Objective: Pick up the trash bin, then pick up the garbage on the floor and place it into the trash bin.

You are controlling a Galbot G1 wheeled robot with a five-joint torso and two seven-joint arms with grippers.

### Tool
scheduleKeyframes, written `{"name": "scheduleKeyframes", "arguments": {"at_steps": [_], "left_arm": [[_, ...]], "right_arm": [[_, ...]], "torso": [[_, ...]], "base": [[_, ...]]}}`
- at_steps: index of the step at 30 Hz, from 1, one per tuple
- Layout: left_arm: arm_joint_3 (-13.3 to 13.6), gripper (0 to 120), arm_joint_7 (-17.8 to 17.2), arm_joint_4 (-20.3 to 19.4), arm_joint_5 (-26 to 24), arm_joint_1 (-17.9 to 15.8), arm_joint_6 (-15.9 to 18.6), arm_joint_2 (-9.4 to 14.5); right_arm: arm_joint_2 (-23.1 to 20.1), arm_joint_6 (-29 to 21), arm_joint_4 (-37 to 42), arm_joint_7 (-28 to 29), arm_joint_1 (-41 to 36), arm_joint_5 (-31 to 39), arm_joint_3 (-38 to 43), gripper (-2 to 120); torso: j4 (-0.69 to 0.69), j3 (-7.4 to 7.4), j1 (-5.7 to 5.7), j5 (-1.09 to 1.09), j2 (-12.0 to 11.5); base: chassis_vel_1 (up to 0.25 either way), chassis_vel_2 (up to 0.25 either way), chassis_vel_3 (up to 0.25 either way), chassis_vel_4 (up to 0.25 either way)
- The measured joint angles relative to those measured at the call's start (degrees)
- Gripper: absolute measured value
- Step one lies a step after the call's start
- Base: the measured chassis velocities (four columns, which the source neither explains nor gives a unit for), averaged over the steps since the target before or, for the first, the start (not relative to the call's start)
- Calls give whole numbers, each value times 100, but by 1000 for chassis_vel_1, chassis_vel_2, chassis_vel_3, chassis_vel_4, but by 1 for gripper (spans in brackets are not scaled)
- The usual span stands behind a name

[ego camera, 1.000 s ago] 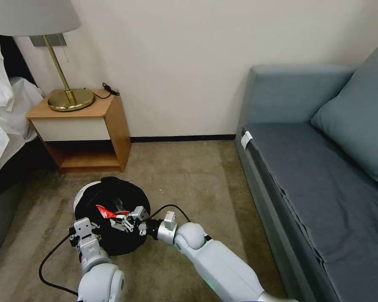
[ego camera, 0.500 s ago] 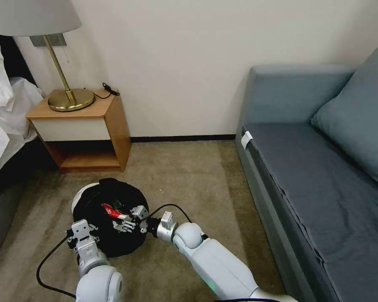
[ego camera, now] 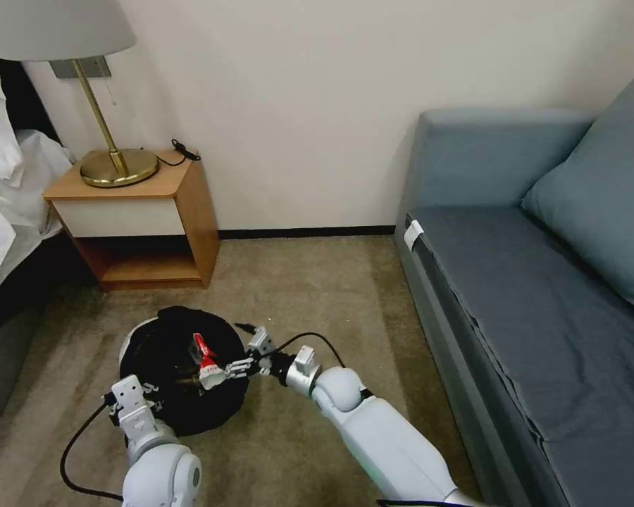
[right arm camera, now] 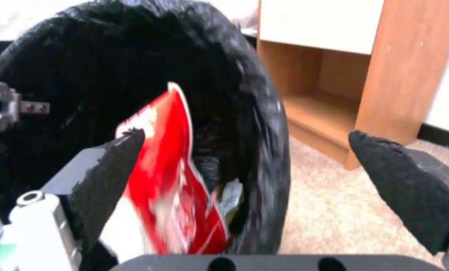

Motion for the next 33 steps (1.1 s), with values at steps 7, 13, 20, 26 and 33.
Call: {"name": "scheduleKeyframes", "arguments": {"at_steps": [7, 13, 20, 26, 33], "left_arm": [[-231, 0, -164, -53, -1015, -9, 180, -23], [-625, 0, -311, -50, -1696, -47, 256, -23], [-1147, 0, -538, -57, -2673, -210, 340, 6], [-1465, 0, -753, -76, -3605, -509, 421, 29], [-1657, 0, -1346, -123, -4572, -845, 483, 25]], "right_arm": [[86, -1, -11, -9, -94, -63, -78, 100], [210, -42, 87, 31, -110, -13, 28, 100], [178, -108, 314, 32, -110, 238, 485, 100], [97, -210, 529, 2, -155, 605, 1093, 100], [-57, -298, 661, -38, -250, 847, 1467, 100]], "torso": [[0, 0, 0, 0, 0], [1, 0, 0, -1, 0], [1, 0, 0, -1, 0], [0, 0, 0, -1, 0], [0, 0, 0, 0, 0]], "base": [[0, 0, 0, 0], [0, 0, 0, 0], [0, 0, 0, 0], [0, 0, 0, 0], [0, 0, 0, 0]]}}
